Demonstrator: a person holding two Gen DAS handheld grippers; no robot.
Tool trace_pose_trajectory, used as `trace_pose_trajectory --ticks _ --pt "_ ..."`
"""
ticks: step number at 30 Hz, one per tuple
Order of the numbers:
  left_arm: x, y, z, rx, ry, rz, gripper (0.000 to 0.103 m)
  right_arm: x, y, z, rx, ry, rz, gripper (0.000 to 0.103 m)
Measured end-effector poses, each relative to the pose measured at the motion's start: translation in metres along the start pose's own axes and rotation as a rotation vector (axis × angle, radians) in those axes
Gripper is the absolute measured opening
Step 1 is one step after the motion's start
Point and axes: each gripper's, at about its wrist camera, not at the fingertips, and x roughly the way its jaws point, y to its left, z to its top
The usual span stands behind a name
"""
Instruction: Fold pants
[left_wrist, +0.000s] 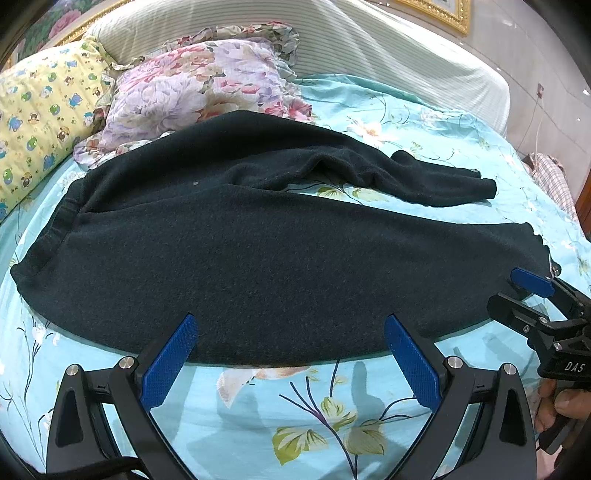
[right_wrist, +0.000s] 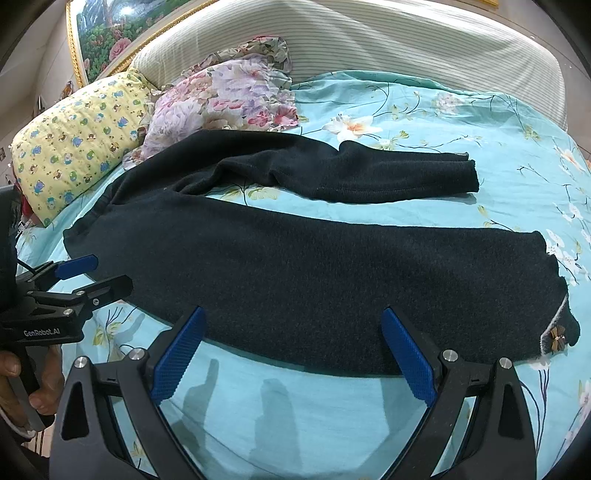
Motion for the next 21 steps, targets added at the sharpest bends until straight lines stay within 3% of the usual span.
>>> trace_pose_trajectory --ticks 21 --pt "0.0003 -0.0018 0.0027 0.011 0.004 -0.029 0.102 -0.0004 -0.0011 0.0005 0.003 0.001 0.005 0.096"
